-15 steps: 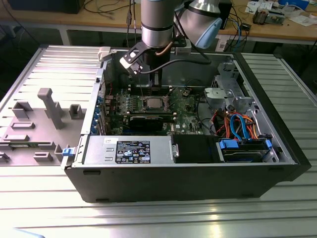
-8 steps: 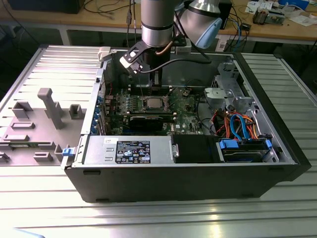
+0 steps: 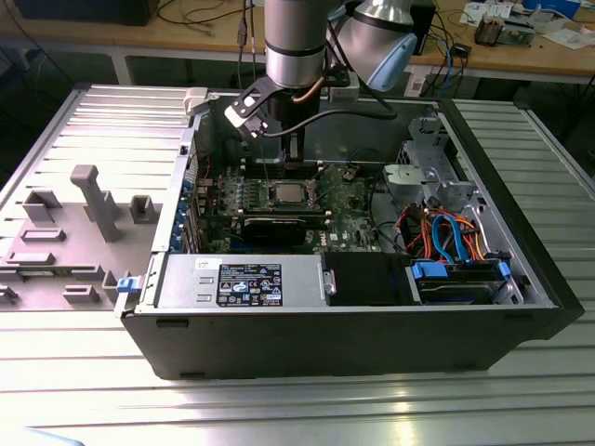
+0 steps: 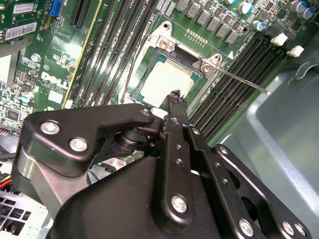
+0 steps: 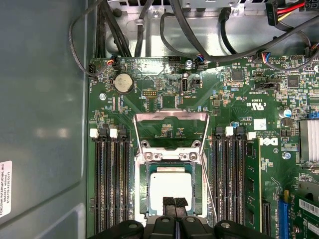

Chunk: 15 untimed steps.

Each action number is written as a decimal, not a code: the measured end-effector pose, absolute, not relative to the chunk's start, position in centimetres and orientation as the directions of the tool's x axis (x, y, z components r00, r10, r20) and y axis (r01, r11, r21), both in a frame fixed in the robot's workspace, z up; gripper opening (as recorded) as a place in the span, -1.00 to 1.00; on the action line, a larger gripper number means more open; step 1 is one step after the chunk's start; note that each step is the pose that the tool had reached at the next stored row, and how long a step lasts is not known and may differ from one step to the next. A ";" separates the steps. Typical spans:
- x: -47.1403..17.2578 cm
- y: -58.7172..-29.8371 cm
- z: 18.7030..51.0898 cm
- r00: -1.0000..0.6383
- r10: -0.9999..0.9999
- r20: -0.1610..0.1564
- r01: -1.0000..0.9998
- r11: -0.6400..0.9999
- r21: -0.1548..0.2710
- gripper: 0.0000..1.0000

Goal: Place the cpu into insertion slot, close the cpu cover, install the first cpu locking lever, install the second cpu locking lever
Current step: 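Close the cpu cover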

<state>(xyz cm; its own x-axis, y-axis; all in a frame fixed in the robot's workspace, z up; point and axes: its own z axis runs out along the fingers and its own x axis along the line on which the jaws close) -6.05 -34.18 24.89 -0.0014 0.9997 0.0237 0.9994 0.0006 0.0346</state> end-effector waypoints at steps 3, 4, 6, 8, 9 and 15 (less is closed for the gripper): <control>-6.0 -34.2 24.9 -0.001 1.000 0.024 0.999 0.001 0.035 -0.79; -6.0 -34.2 24.9 -0.002 1.000 0.024 0.999 0.001 0.035 -0.79; -6.0 -34.2 24.9 -0.013 1.000 0.023 0.999 0.012 0.035 -0.79; -6.0 -34.2 24.9 -0.030 0.999 0.022 0.999 0.030 0.035 -0.79; -6.0 -34.2 24.9 -0.031 0.999 0.022 0.999 0.030 0.035 -0.79; -6.0 -34.2 25.0 -0.031 0.999 0.022 0.999 0.030 0.035 -0.79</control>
<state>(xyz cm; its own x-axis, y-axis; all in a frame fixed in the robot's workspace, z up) -6.05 -34.18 25.00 -0.0312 0.9993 0.0219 0.9989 0.0305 0.0346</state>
